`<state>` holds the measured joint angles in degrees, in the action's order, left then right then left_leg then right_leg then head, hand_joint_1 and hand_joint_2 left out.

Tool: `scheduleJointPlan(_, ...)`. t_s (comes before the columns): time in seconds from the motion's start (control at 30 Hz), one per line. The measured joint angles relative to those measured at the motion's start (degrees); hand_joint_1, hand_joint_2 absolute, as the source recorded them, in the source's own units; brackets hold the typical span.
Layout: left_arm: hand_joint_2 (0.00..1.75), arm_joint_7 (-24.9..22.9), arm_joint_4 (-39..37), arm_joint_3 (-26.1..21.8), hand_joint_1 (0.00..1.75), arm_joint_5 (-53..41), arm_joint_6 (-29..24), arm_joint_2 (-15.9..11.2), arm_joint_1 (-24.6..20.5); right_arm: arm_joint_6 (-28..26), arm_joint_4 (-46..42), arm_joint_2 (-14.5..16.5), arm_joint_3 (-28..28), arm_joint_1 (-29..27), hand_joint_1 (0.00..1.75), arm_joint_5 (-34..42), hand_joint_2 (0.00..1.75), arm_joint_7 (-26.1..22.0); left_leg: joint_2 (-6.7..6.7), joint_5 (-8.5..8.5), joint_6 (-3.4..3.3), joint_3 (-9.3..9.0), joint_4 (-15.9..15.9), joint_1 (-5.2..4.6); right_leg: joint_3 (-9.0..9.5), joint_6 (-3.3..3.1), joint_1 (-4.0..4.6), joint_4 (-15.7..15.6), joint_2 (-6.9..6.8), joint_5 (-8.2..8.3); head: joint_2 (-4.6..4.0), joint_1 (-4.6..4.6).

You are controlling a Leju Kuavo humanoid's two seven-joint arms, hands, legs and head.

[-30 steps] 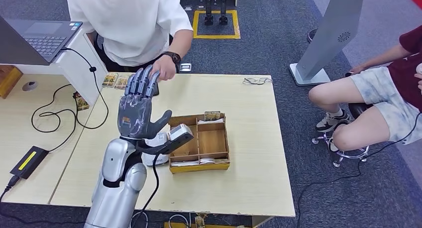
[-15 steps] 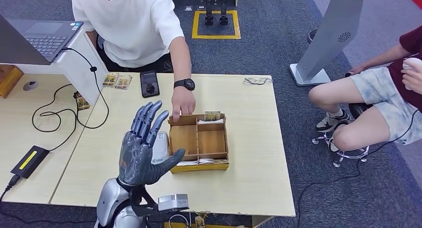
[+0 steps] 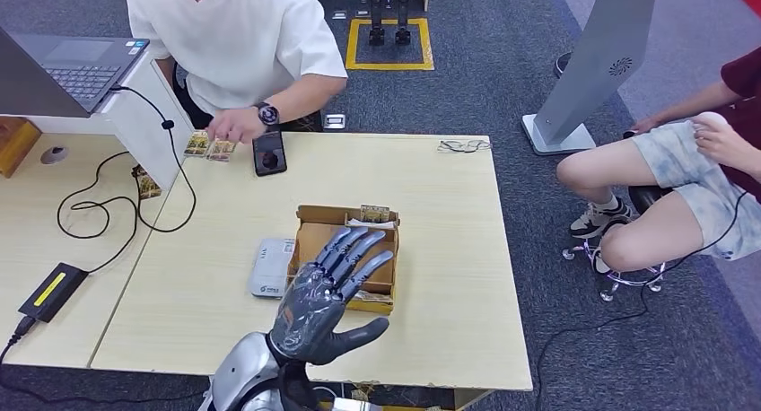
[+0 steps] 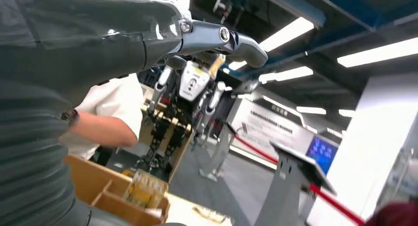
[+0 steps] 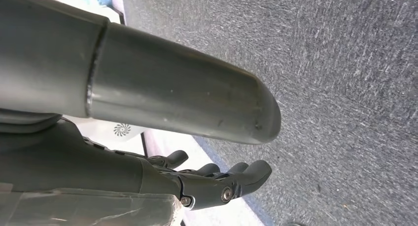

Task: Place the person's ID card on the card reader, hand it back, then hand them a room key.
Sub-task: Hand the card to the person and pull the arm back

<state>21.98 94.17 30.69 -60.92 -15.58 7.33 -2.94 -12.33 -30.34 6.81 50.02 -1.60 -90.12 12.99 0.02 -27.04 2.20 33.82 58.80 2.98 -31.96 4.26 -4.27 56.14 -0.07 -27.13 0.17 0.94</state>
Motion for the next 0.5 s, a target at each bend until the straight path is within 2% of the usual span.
scheduleJointPlan(0.3, 1.75, -4.4, -8.1, 3.6, 0.0, -6.9, 1.1, -0.4, -3.5, -0.2, 1.1, -0.5, -0.6, 0.5, 0.0, 0.0, 0.0, 1.3, -0.01, 0.0, 0.0, -0.01, 0.0, 0.0, 0.01, 0.0, 0.0, 0.0, 0.0, 0.0, 0.0, 0.0)
scheduleJointPlan(0.5, 1.75, -5.1, -14.6, 5.6, 0.0, -8.3, 0.7, -0.7, -6.5, -0.2, 1.4, -0.8, -1.7, 0.7, 0.0, 0.0, 0.0, 1.4, -0.01, 0.01, 0.0, -0.01, 0.0, 0.0, 0.01, 0.0, 0.0, 0.0, 0.01, 0.01, 0.0, -0.01)
